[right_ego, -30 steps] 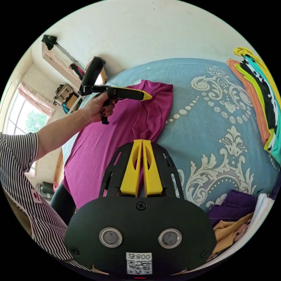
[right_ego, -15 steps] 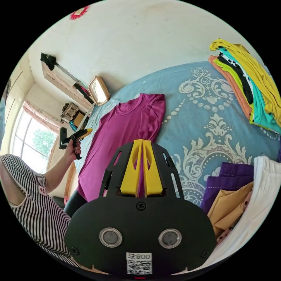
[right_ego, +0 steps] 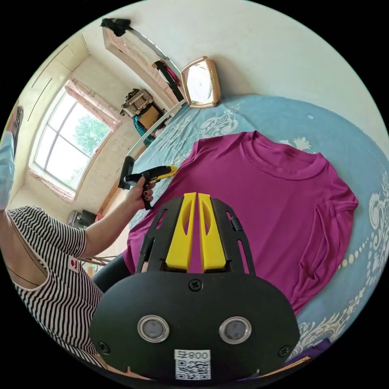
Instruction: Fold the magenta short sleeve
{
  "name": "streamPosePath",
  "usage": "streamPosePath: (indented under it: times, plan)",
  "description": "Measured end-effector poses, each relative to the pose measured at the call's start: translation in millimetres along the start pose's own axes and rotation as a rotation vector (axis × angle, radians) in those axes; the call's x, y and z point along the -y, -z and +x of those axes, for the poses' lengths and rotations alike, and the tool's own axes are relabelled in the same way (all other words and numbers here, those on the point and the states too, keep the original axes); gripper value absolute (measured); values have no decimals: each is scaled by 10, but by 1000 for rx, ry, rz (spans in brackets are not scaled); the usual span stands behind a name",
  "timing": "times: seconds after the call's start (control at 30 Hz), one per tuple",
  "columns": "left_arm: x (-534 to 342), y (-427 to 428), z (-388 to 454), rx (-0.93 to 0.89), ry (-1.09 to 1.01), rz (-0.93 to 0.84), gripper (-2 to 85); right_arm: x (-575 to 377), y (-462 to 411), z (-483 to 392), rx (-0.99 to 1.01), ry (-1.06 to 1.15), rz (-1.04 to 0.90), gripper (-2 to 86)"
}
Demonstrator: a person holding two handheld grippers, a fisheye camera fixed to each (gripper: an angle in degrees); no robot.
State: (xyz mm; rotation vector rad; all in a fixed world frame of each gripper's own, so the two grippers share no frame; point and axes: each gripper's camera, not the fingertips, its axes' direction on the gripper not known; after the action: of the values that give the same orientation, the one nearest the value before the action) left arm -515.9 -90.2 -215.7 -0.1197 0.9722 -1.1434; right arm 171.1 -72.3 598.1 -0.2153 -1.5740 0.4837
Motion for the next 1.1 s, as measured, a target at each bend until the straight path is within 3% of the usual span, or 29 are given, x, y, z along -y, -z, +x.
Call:
streamPosePath:
  times: [0.23,0.5,0.7,0.8,1.1]
  plan:
    - [-76,425,-18,15,-75,40,11,1185,-801,-433,-51,126,-105,55]
    - [-190,753,203,143,-178,48,7,2450,-1808,-1119,-255,310,-229,75]
    - [-275,898,300,154,-212,35,7,2827,-2474,-1311,-425,347,-367,77]
    - [-294,973,300,133,-209,35,8,2935,-2595,-1397,-473,363,-341,73]
    - [-346,1121,404,94,-223,38,9,3349,-2718,-1420,-464,352,-338,16]
